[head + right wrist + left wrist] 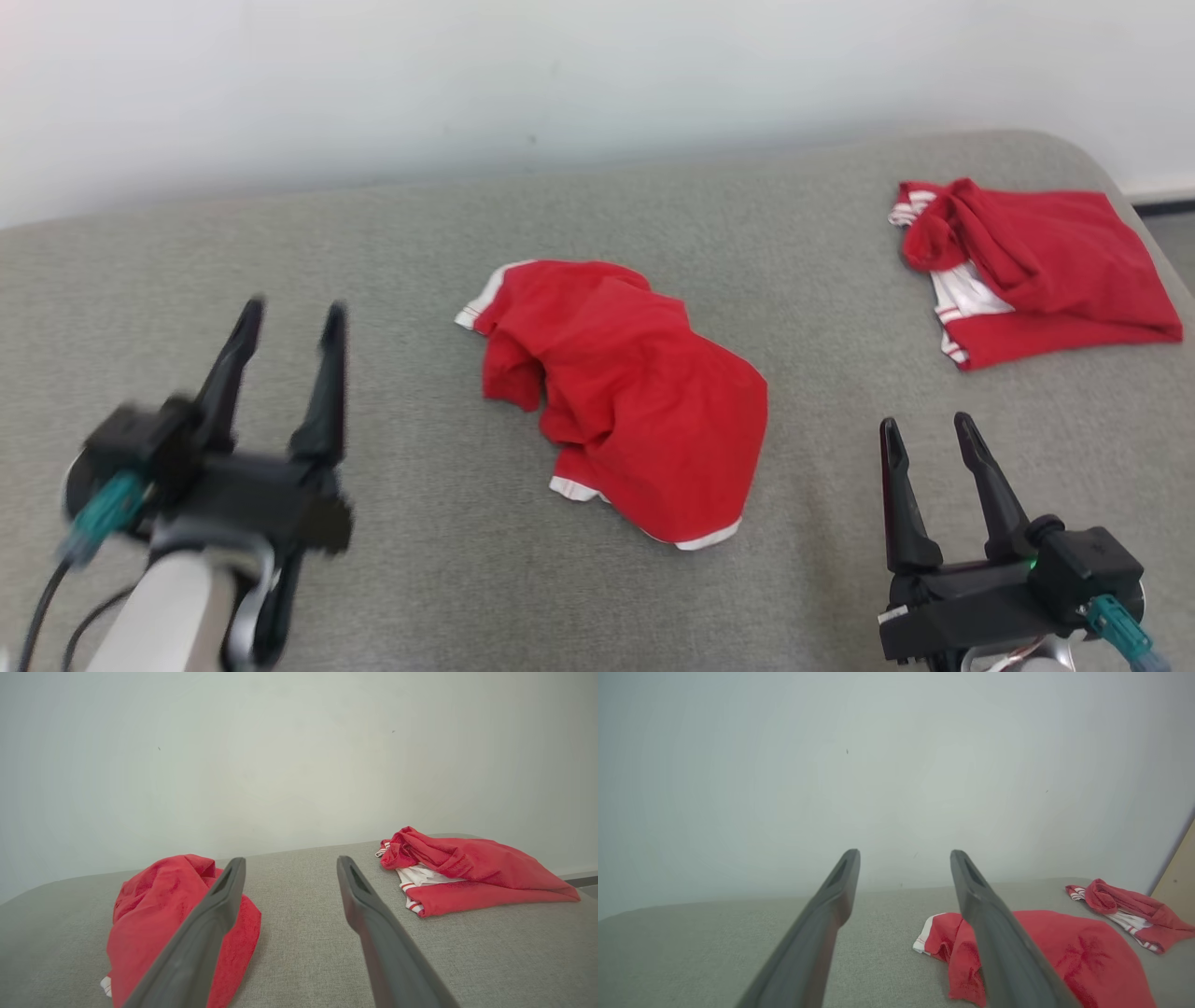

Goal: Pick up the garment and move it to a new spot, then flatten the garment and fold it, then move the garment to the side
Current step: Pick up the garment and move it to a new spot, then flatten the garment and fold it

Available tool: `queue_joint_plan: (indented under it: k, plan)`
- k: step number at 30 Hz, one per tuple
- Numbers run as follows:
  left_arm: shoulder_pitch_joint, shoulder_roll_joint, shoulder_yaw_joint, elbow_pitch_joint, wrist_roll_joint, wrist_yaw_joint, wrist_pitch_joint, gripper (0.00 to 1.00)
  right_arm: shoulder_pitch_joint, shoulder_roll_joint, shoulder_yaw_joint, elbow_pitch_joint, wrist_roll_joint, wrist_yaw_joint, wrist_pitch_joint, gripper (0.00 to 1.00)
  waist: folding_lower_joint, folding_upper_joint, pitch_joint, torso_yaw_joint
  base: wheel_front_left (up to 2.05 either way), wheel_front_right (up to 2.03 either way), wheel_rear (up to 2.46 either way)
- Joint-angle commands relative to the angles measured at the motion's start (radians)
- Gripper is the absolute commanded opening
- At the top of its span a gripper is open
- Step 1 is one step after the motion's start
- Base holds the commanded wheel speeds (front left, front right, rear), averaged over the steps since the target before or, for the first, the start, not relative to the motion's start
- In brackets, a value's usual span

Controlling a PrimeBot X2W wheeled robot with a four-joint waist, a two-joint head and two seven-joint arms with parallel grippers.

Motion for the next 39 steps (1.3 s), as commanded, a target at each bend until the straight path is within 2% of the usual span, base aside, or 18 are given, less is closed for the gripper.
queue_joint_plan:
  k: [1,7,14,16,27,39]
  plan:
    - [0.064,0.012,0.032,-0.039,0.019,0.012,-0.002,1.0,0.02,0.001,-0.002,-0.004,-0.007,-0.003,-0.005,1.0,0.0001,0.0001,-0.041,0.042,0.0,0.0,0.0]
    - [0.24,0.015,0.171,-0.158,0.056,0.027,-0.001,1.0,0.043,0.0,-0.001,-0.011,-0.014,-0.003,-0.005,1.0,0.0001,0.0001,-0.069,0.075,0.0,0.0,0.0]
    - [0.412,-0.035,0.26,-0.222,0.107,-0.016,-0.001,1.0,0.069,0.001,0.001,-0.014,-0.019,-0.003,-0.005,1.0,0.0001,0.0001,-0.097,0.097,0.0,0.0,0.0]
    - [0.455,-0.066,0.286,-0.226,0.117,-0.032,-0.001,1.0,0.084,0.001,0.002,-0.013,-0.022,-0.003,-0.005,1.0,0.0001,0.0001,-0.108,0.104,0.0,0.0,0.0]
    - [0.51,-0.146,0.354,-0.21,0.174,-0.08,-0.001,1.0,0.139,0.001,0.003,-0.015,-0.03,-0.003,-0.005,1.0,0.0001,0.0001,-0.119,0.108,0.0,0.0,0.0]
    - [0.507,-0.187,0.399,-0.193,0.224,-0.117,-0.001,1.0,0.142,0.001,0.0,-0.01,-0.021,-0.003,-0.005,1.0,0.0001,0.0001,-0.117,0.103,0.0,0.0,0.0]
